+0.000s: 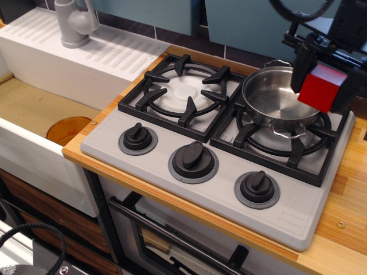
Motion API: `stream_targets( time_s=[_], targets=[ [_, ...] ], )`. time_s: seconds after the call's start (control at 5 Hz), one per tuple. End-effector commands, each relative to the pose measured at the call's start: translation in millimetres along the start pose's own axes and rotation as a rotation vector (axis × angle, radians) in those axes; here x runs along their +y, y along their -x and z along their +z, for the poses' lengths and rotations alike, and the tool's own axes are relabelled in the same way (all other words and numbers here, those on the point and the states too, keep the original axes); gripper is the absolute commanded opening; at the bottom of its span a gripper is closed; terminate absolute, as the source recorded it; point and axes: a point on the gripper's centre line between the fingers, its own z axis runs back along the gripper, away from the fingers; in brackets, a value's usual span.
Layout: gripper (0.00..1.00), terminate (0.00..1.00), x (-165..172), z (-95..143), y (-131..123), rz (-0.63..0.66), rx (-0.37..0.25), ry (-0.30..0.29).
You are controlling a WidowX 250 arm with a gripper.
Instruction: Put redcube in pan and put pan on stove
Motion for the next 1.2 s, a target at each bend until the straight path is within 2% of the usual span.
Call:
stream_targets(
  time_s=[0.0,0.4,0.6,0.8,1.0],
  targets=[
    [0.0,0.0,25,11,-41,-0.05,-0.07,0.026],
    [0.0,0.0,34,-1,-58,-0.082,-0.087,0.043],
    [0.0,0.0,32,-7,-59,-0.071,-0.092,0.038],
    [1.0,0.0,27,-3,-53,-0.054,-0.082,0.026],
    [1.0,0.0,23,4,-47,-0.054,-0.073,0.022]
  ],
)
